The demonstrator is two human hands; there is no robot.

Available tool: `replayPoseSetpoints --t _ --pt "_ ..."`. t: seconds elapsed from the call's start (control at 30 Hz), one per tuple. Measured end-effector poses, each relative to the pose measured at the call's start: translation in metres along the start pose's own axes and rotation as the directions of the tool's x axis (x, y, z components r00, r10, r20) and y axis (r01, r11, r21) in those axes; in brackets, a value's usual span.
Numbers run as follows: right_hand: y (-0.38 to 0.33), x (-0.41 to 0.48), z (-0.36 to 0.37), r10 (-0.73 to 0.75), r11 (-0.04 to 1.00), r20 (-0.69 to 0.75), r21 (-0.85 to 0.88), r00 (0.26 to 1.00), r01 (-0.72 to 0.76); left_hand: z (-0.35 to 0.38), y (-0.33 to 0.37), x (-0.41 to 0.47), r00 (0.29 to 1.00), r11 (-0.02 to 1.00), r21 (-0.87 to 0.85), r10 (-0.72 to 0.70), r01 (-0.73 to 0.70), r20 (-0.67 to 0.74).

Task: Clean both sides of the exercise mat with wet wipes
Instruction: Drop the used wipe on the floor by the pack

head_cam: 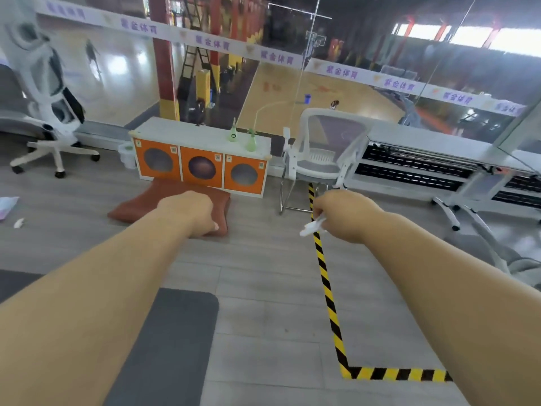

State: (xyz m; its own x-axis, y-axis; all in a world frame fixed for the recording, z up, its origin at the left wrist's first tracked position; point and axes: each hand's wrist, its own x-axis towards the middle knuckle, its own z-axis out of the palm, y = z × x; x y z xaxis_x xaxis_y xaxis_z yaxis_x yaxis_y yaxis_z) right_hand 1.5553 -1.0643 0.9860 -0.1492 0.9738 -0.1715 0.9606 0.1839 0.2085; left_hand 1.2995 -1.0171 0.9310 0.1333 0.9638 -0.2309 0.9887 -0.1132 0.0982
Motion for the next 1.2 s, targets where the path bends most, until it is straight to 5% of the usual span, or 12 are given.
replayPoseSetpoints --t 0.27,0.47,0.73,1.2 --pt "0.072 0.094 0.009 -0.287 0.953 -0.153 -0.145 0.946 0.266 0.0 0.035 0.027 0.962 0.962 -0.013 -0.274 0.274 0.016" --pt "0.087 0.169 0.006 -0.48 0.869 -0.163 -0.22 0.862 0.443 -0.006 0.046 0.03 0.867 0.866 -0.045 -0.494 0.498 0.069" --pt "0.034 0.283 -0.004 -0.66 0.747 -0.071 -0.165 0.748 0.644 -0.017 0.002 0.061 0.704 0.707 0.002 -0.703 0.707 0.102" --pt "-0.085 0.487 -0.107 -0.817 0.575 -0.108 -0.224 0.566 0.787 -0.109 -0.115 0.206 0.59 0.586 -0.075 -0.805 0.807 0.055"
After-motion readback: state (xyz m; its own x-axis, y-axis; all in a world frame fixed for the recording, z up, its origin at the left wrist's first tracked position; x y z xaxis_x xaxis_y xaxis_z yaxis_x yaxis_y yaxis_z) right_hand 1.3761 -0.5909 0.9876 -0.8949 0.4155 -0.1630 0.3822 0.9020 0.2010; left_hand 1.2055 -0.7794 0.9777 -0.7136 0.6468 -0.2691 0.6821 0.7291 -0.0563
